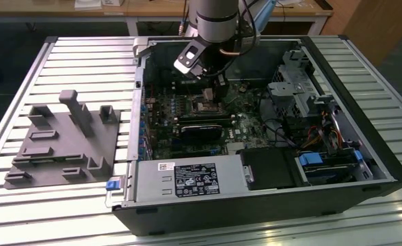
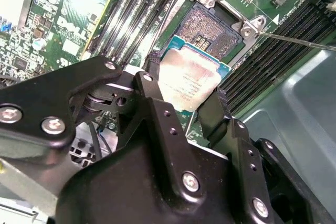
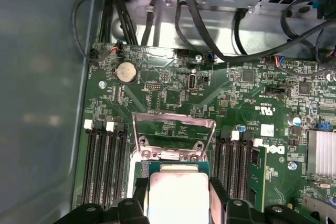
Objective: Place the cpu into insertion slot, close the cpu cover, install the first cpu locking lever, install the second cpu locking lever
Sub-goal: 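Place the cpu into insertion slot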
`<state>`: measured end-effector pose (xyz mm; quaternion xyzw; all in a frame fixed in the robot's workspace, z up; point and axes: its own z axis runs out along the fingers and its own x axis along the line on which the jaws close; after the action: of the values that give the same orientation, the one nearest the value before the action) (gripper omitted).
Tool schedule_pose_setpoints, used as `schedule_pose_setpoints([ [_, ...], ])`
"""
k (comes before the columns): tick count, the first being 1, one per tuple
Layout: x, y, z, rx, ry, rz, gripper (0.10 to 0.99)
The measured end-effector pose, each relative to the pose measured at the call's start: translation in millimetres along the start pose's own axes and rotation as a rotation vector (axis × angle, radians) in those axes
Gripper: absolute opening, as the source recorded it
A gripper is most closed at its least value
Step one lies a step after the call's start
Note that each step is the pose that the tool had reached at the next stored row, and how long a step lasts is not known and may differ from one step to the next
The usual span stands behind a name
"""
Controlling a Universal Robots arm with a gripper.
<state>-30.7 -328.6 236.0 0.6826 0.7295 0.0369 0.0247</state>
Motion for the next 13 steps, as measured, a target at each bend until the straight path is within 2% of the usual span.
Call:
schedule_pose_setpoints([
  [2,0.1,-1.8,1.2,-0.005,-0.0004,0.0,0.541],
  [5,0.3,-6.1,3.9,-0.02,-0.0015,-0.001,0.541],
  [8,0.5,-9.8,7.5,-0.031,-0.003,-0.001,0.541],
  [13,0.7,-13.8,12.7,-0.034,-0.0076,0.038,0.541],
])
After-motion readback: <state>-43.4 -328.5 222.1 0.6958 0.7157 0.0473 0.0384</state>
